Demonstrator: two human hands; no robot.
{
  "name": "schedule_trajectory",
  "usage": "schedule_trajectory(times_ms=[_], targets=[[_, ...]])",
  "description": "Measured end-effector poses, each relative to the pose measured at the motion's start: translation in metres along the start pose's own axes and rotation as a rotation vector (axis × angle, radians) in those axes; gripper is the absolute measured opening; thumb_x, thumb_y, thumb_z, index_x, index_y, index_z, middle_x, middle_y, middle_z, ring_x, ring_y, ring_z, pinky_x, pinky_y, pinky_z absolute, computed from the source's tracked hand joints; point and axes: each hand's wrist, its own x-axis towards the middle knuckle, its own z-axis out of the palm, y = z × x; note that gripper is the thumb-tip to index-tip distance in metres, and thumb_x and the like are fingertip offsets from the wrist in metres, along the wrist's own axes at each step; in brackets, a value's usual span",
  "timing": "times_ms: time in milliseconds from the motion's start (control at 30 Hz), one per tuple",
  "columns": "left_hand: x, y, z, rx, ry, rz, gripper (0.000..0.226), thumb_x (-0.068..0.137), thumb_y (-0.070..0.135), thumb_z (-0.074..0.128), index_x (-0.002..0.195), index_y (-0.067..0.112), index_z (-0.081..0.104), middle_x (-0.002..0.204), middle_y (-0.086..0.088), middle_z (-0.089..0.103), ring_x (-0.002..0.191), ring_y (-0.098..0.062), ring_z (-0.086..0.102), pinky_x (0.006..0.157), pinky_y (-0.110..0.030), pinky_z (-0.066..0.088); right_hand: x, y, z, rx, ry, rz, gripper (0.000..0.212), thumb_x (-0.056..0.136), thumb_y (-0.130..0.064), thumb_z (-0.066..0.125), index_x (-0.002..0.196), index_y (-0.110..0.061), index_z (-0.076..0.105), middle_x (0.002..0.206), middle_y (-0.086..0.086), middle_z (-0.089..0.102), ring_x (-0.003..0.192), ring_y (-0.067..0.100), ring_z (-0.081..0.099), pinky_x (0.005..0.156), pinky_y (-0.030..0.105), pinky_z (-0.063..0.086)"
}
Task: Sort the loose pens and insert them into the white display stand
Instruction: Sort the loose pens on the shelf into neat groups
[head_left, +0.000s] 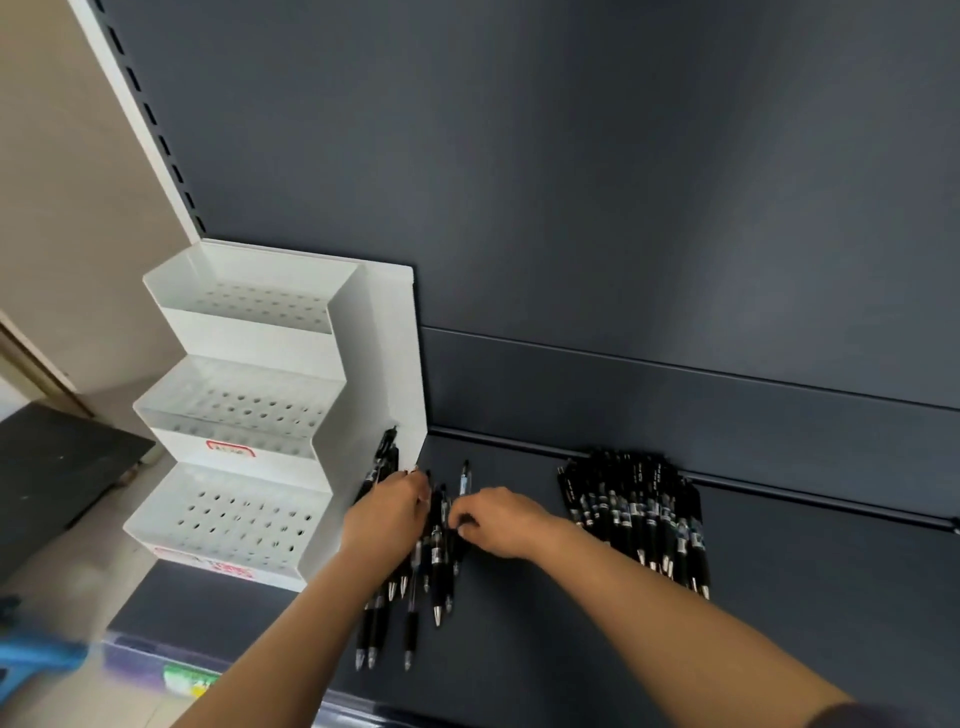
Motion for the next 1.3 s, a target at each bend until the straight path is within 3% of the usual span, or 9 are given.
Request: schedule_trajectory(times_ms=[233, 367, 533, 633, 733, 833, 967, 1100, 1300], targets=[[-0.008, 0.007, 0.012, 0.091, -0.104, -0.022, 0.022, 0.087, 0.036, 0.052, 0.098, 0.017, 0.052, 0.105, -0.001, 0.053, 0.099, -0.024, 0.056, 0.074, -0.033, 0.045, -0.001, 0.009, -0.001, -0.107, 0.05, 0.163, 0.017, 0.09, -0.016, 0.052, 0.107, -0.013, 0.055, 0.116, 0.014, 0.056, 0.104, 0.034, 0.057, 0.076, 0.035, 0.044], [-0.01, 0.02, 0.025, 0.187, -0.141, -0.051, 0.034, 0.09, 0.037, 0.051, 0.113, 0.013, 0.053, 0.116, -0.005, 0.046, 0.109, -0.028, 0.053, 0.08, -0.039, 0.045, -0.001, 0.007, 0.0, -0.089, 0.056, 0.178, 0.038, 0.088, -0.01, 0.051, 0.125, -0.015, 0.042, 0.12, 0.015, 0.056, 0.108, 0.035, 0.056, 0.076, 0.035, 0.044], [-0.005, 0.022, 0.022, 0.101, -0.214, -0.111, 0.033, 0.092, 0.035, 0.05, 0.11, 0.007, 0.055, 0.116, -0.007, 0.041, 0.103, -0.029, 0.055, 0.078, -0.039, 0.045, -0.006, 0.012, 0.001, 0.043, 0.118, 0.201, 0.045, 0.086, -0.013, 0.054, 0.126, -0.019, 0.035, 0.111, 0.013, 0.059, 0.101, 0.035, 0.059, 0.075, 0.036, 0.047], [0.004, 0.019, 0.01, -0.1, -0.203, -0.083, 0.021, 0.093, 0.029, 0.049, 0.092, 0.008, 0.054, 0.1, -0.008, 0.05, 0.092, -0.031, 0.058, 0.081, -0.038, 0.048, -0.009, 0.018, -0.003, 0.135, 0.181, 0.237, 0.064, 0.085, -0.012, 0.054, 0.14, -0.027, 0.024, 0.11, 0.013, 0.06, 0.098, 0.034, 0.061, 0.073, 0.035, 0.047], [0.015, 0.026, -0.005, -0.277, -0.171, -0.006, 0.018, 0.094, 0.024, 0.051, 0.079, 0.014, 0.045, 0.069, 0.001, 0.049, 0.074, -0.024, 0.053, 0.065, -0.028, 0.041, -0.011, 0.026, -0.009, 0.187, 0.244, 0.269, 0.077, 0.084, -0.013, 0.054, 0.148, -0.028, 0.013, 0.106, 0.012, 0.062, 0.093, 0.031, 0.062, 0.073, 0.035, 0.052], [0.025, 0.04, -0.015, -0.41, -0.205, 0.065, 0.02, 0.095, 0.02, 0.049, 0.077, 0.016, 0.042, 0.06, 0.003, 0.05, 0.054, -0.014, 0.053, 0.049, -0.018, 0.035, -0.016, 0.037, -0.017, 0.239, 0.293, 0.306, 0.079, 0.085, -0.014, 0.055, 0.15, -0.025, 0.011, 0.104, 0.012, 0.064, 0.093, 0.029, 0.062, 0.076, 0.037, 0.053], [0.035, 0.067, -0.013, -0.624, -0.312, 0.132, 0.007, 0.097, 0.015, 0.045, 0.092, 0.011, 0.043, 0.076, -0.006, 0.055, 0.045, -0.014, 0.058, 0.044, -0.022, 0.042, -0.032, 0.056, -0.029, 0.298, 0.403, 0.349, 0.074, 0.084, -0.014, 0.057, 0.148, -0.016, 0.021, 0.107, 0.014, 0.066, 0.103, 0.029, 0.061, 0.086, 0.039, 0.051], [0.04, 0.104, -0.004, -0.843, -0.376, 0.145, 0.009, 0.098, 0.012, 0.045, 0.106, 0.009, 0.044, 0.083, -0.007, 0.053, 0.042, -0.013, 0.06, 0.039, -0.022, 0.047, -0.06, 0.079, -0.04, 0.395, 0.548, 0.351, 0.056, 0.082, -0.009, 0.058, 0.135, -0.009, 0.042, 0.088, 0.011, 0.069, 0.09, 0.029, 0.064, 0.083, 0.038, 0.052], [0.049, 0.145, 0.015, -0.646, -0.291, 0.243, 0.01, 0.093, 0.021, 0.056, 0.092, 0.01, 0.055, 0.067, -0.004, 0.058, 0.034, -0.008, 0.049, 0.037, -0.018, 0.037, -0.095, 0.113, -0.047, 0.4, 0.633, 0.428, 0.043, 0.082, -0.012, 0.058, 0.125, -0.014, 0.054, 0.083, 0.005, 0.07, 0.089, 0.025, 0.064, 0.082, 0.038, 0.053]])
